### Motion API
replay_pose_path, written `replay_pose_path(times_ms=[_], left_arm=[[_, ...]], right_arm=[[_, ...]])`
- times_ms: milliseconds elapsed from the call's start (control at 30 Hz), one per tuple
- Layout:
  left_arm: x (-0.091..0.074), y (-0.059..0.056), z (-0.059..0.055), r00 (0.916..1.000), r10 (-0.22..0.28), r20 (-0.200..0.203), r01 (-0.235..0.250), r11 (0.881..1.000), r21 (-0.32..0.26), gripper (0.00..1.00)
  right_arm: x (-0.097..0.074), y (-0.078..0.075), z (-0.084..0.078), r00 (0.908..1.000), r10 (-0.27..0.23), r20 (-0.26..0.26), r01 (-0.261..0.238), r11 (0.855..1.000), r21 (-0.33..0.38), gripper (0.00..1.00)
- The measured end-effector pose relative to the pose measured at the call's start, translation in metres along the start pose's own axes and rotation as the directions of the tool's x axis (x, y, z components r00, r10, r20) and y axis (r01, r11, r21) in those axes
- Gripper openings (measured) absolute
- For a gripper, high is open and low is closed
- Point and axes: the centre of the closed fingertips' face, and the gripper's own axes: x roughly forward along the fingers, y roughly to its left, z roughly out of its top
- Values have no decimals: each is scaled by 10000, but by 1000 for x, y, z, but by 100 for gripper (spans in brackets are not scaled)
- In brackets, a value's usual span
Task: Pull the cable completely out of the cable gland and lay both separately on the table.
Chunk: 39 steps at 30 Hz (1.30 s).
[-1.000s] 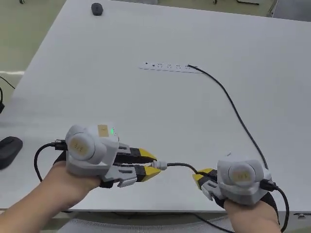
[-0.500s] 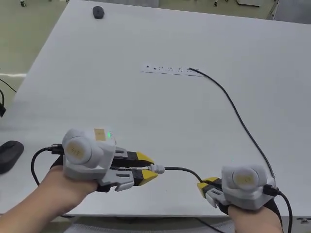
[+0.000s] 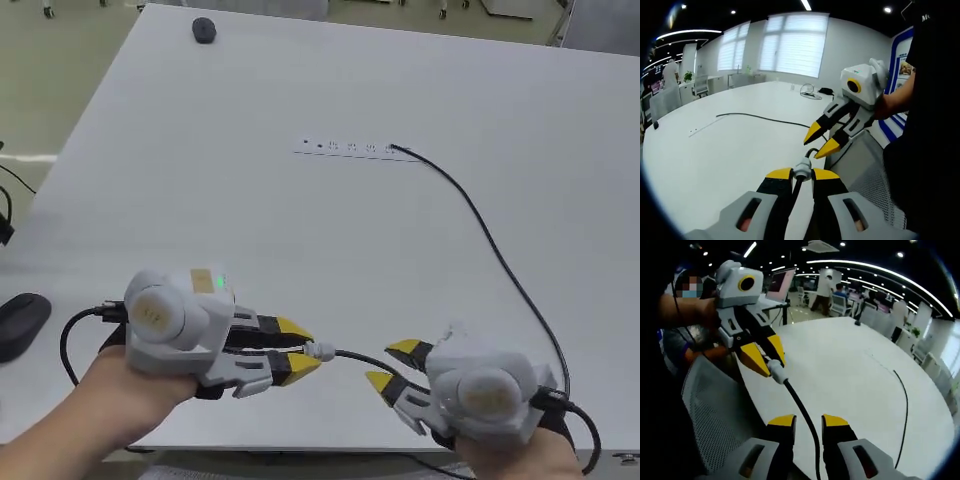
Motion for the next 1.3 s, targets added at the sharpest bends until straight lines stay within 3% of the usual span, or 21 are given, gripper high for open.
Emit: replay_pose_path(times_ms=[167,333,633,900,1133,1267,1300], left_arm=[[0,-1,-1,10000,10,-8,-10,10000,-34,15],[0,-1,-1,10000,13,-5,-13,10000,-56,15],[0,2,-2,9999,138,-3,-138,9999,-64,15],[-2,8,-1,9997,242,22,-242,9997,-54,15],[-1,10,0,9998,200,28,-200,9998,-15,15],[-1,11,1,9998,188,38,-188,9998,17,15],[-1,12,2,9998,186,71,-187,9998,12,15]], right_arm=[[13,16,12,9995,246,-176,-268,9899,-1394,13],[16,20,20,9994,331,-99,-343,9847,-1710,9],[22,14,19,9993,318,-192,-351,9786,-2025,1],[26,5,14,9988,440,-213,-457,9954,-845,0],[28,2,9,9990,432,-153,-434,9990,-125,0],[29,-2,2,9987,504,-58,-492,9903,1297,0],[29,-5,0,9988,475,-72,-461,9893,1384,0]])
